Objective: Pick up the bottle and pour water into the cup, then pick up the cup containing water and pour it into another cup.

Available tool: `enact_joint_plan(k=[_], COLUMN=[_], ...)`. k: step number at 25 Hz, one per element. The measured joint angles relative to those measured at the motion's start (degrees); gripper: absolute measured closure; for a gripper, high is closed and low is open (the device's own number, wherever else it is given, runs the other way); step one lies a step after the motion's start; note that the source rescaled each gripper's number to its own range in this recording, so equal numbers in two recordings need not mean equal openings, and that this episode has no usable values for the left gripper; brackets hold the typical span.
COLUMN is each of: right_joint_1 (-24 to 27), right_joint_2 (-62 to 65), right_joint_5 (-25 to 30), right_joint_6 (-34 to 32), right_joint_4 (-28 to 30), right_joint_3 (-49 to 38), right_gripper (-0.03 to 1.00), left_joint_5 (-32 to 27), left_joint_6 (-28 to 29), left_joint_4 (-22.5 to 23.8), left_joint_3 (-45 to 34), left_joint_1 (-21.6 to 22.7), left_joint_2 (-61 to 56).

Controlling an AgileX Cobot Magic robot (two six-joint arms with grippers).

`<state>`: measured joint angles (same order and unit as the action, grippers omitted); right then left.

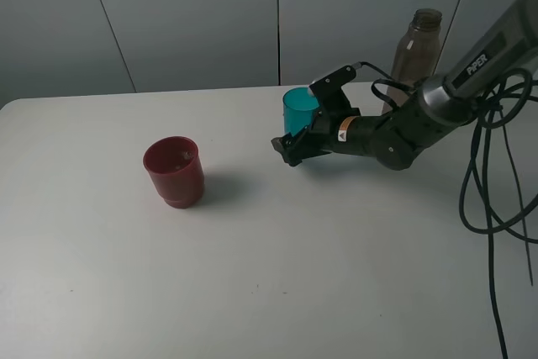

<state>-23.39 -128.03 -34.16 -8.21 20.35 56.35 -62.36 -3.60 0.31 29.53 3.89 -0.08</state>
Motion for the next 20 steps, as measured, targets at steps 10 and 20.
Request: enact_joint_plan(k=[10,20], right_joint_1=[0.00,0.00], right_joint_2=[17.87,56.45], right_joint_5=[11.09,45.72], right_joint_6=[-2.04,-9.57], right_joint_4=[0.05,-0.23], right_joint_3=[-12.46,-15.75], right_gripper=[-0.03,-0.03], left_joint_5=[0.00,0.00], left_joint_6=[0.00,0.00], left_joint_4=[0.00,0.00], left_joint_3=[0.00,0.00], left_joint_1=[0.00,0.00], left_joint_2=[0.00,0.00])
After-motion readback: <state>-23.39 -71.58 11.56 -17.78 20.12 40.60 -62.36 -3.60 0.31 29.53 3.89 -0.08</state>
